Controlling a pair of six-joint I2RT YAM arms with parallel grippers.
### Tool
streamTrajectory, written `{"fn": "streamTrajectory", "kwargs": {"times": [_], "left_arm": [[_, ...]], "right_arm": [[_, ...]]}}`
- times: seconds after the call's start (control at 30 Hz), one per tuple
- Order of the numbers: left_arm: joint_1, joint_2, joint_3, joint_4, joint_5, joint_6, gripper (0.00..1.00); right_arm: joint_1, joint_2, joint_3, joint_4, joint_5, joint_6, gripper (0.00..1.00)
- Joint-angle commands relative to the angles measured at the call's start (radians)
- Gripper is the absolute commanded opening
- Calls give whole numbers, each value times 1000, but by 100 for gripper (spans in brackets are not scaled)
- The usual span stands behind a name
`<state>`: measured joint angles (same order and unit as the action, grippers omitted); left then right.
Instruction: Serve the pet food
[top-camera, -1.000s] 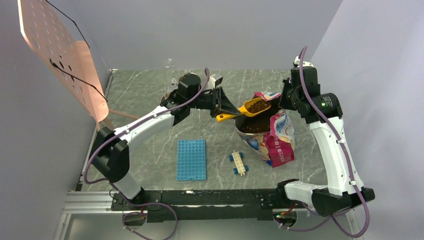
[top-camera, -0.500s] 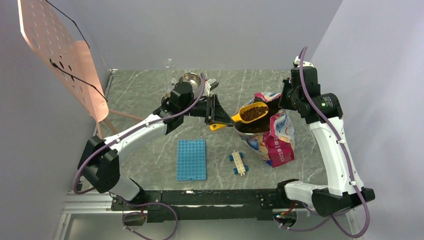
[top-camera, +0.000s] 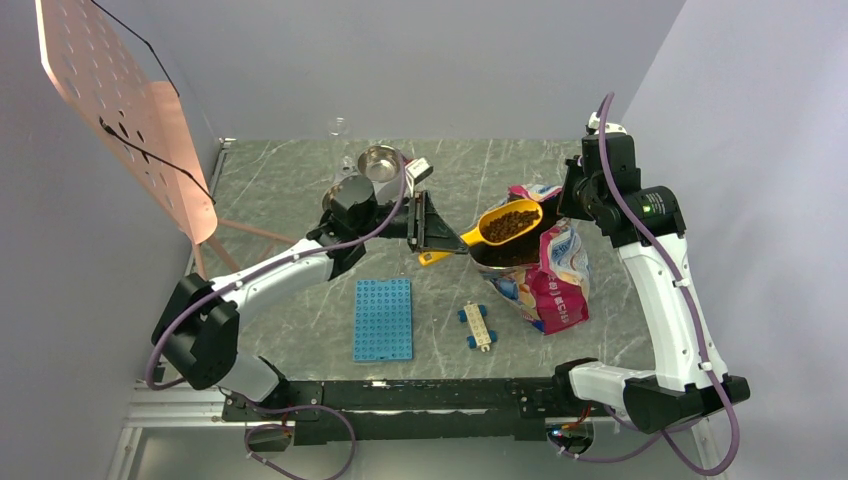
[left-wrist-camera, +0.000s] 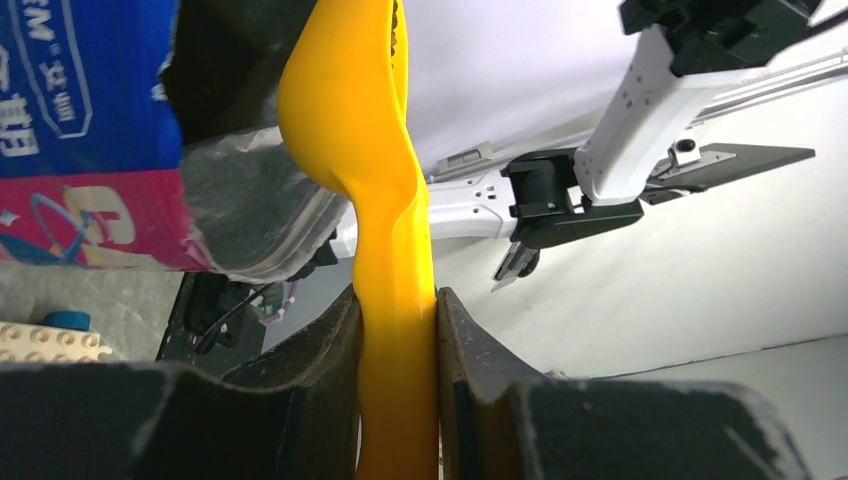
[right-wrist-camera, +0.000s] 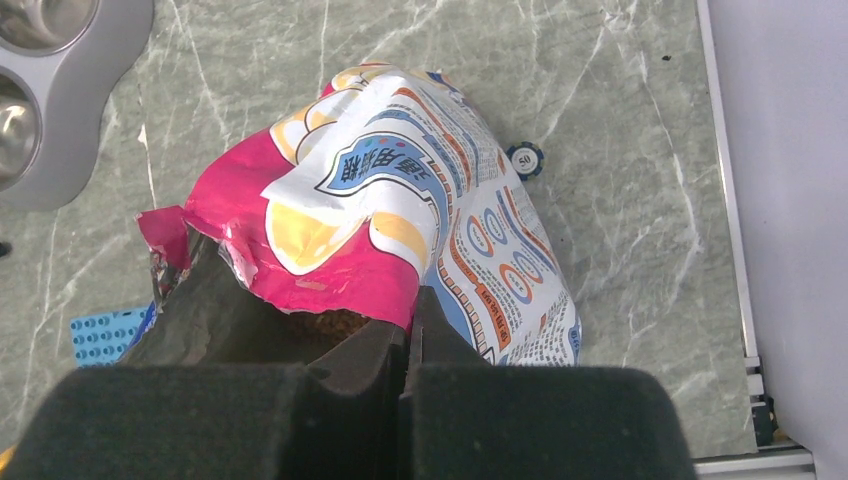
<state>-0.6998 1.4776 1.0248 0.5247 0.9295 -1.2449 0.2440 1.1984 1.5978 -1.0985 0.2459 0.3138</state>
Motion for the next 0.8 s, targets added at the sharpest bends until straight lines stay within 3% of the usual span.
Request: {"fn": "streamTrajectory", "kwargs": {"times": [0.0,0.17,0.43,0.53,0.77], "left_arm": [[5,-73,23,184,35,-53,0],[24,-93,52,194,-37,-124,0],[90,-106,191,-31,-273,-97,0],[131,-60,254,-92,-321,-75,0],[191,127,353,-67,-393,-101,0]], "right_arm": [[5,-81,104,242,38,-1,0],[4,-86,105,213,41,-9,0],[5,-123,74,190,-3,-10,0],[3,-130,63,190,-34,-4,0],[7,-132,83,179,-80,16,0]]}}
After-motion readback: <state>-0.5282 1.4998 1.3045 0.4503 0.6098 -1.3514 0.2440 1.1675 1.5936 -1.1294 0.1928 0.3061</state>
